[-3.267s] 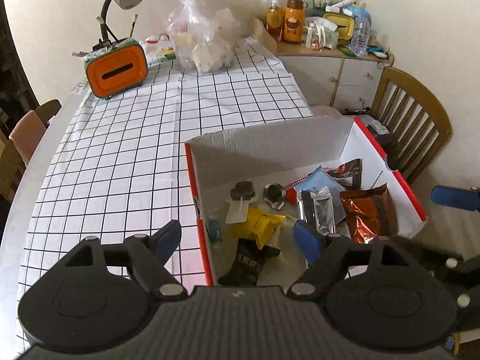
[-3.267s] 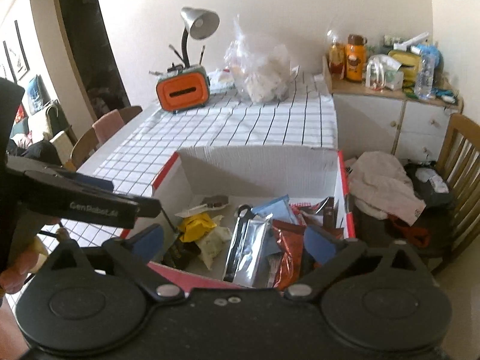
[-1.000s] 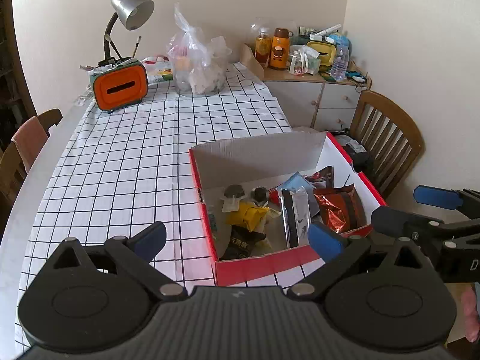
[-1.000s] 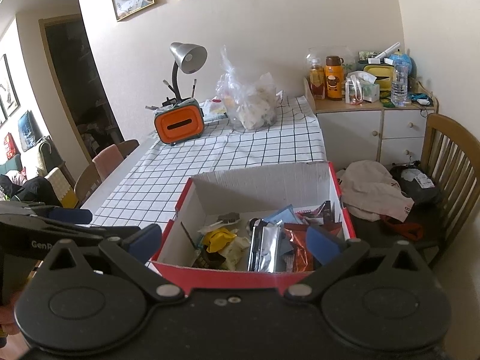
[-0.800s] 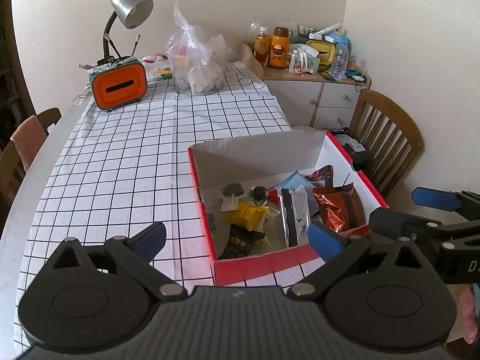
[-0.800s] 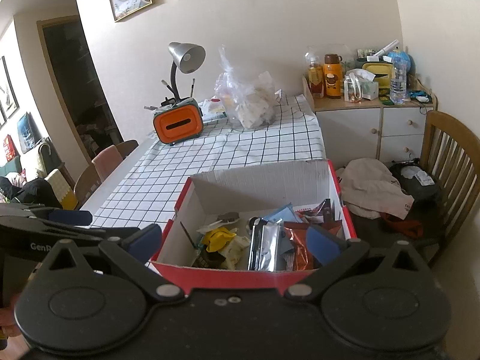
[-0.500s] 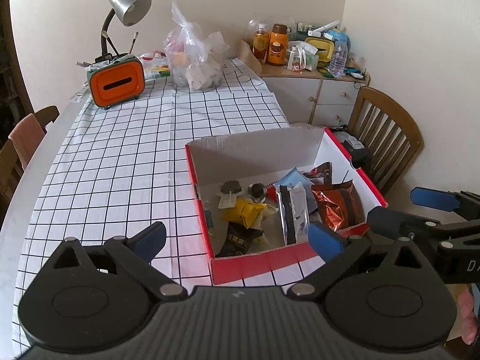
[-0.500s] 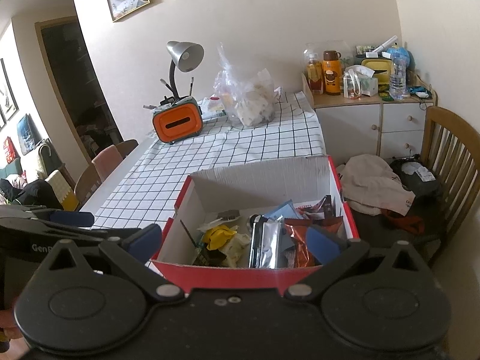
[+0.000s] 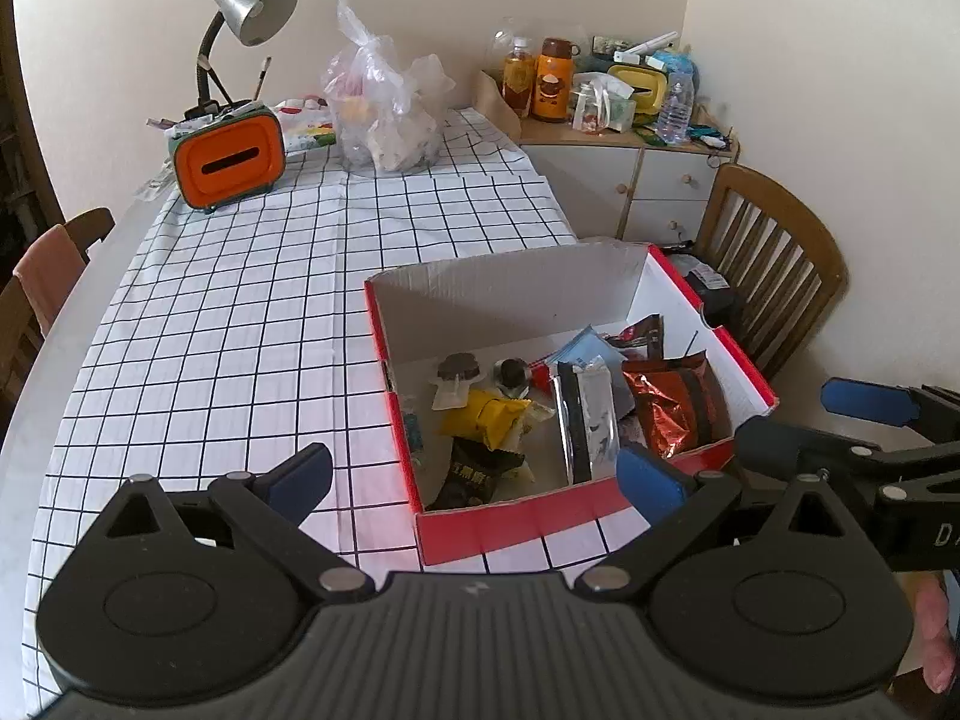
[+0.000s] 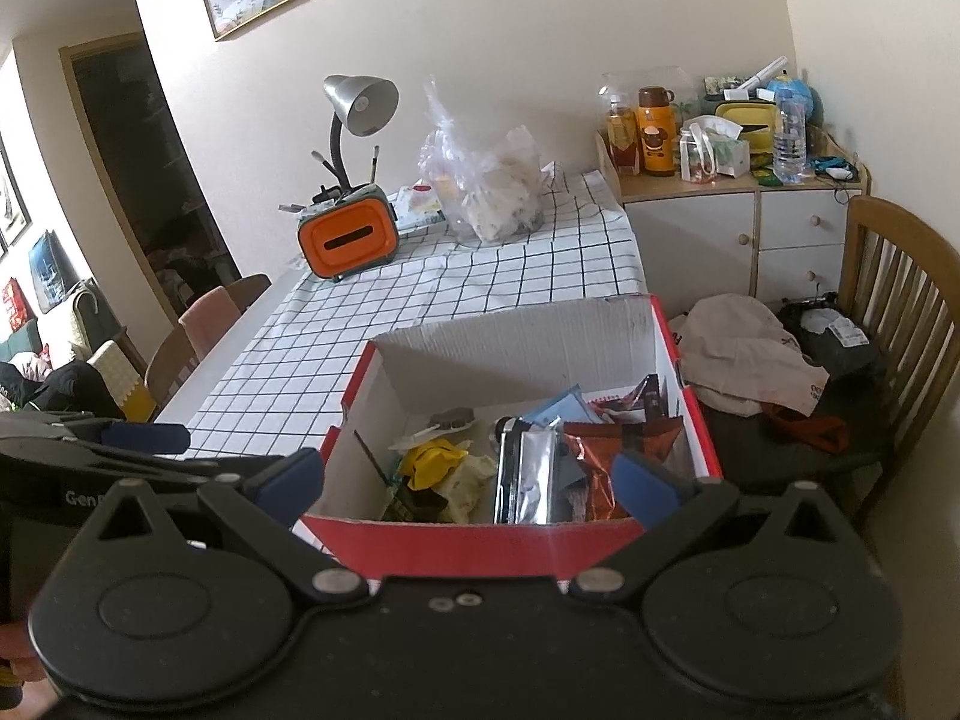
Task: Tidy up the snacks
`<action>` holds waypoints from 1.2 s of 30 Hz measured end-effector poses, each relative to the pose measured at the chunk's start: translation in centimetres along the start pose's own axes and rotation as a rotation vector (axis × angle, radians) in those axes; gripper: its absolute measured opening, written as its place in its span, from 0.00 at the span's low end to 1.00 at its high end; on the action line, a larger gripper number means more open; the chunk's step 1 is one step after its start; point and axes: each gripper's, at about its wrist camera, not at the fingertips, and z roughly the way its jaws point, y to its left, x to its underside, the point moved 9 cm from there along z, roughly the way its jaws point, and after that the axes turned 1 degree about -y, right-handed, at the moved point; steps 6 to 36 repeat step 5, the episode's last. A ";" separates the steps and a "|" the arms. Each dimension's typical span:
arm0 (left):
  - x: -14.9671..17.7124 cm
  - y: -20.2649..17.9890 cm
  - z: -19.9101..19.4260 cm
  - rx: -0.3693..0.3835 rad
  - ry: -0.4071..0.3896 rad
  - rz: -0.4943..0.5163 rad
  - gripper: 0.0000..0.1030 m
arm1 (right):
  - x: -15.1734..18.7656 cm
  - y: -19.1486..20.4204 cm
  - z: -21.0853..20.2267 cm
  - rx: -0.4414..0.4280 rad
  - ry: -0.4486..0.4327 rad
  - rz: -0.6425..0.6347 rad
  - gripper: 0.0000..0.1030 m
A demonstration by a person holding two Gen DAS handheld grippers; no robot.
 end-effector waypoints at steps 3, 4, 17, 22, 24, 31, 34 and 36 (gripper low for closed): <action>0.1 0.1 0.2 0.004 0.009 -0.006 0.99 | 0.2 -0.1 0.1 0.001 0.006 0.001 1.00; 0.2 0.1 0.3 0.005 0.013 -0.007 0.99 | 0.3 -0.1 0.1 0.002 0.009 0.002 1.00; 0.3 0.2 0.3 0.006 0.017 -0.009 0.99 | 0.4 -0.1 0.2 0.002 0.013 0.002 1.00; 0.3 0.2 0.3 0.006 0.017 -0.009 0.99 | 0.4 -0.1 0.2 0.002 0.013 0.002 1.00; 0.3 0.2 0.3 0.006 0.017 -0.009 0.99 | 0.4 -0.1 0.2 0.002 0.013 0.002 1.00; 0.3 0.2 0.3 0.006 0.017 -0.009 0.99 | 0.4 -0.1 0.2 0.002 0.013 0.002 1.00; 0.3 0.2 0.3 0.006 0.017 -0.009 0.99 | 0.4 -0.1 0.2 0.002 0.013 0.002 1.00; 0.3 0.2 0.3 0.006 0.017 -0.009 0.99 | 0.4 -0.1 0.2 0.002 0.013 0.002 1.00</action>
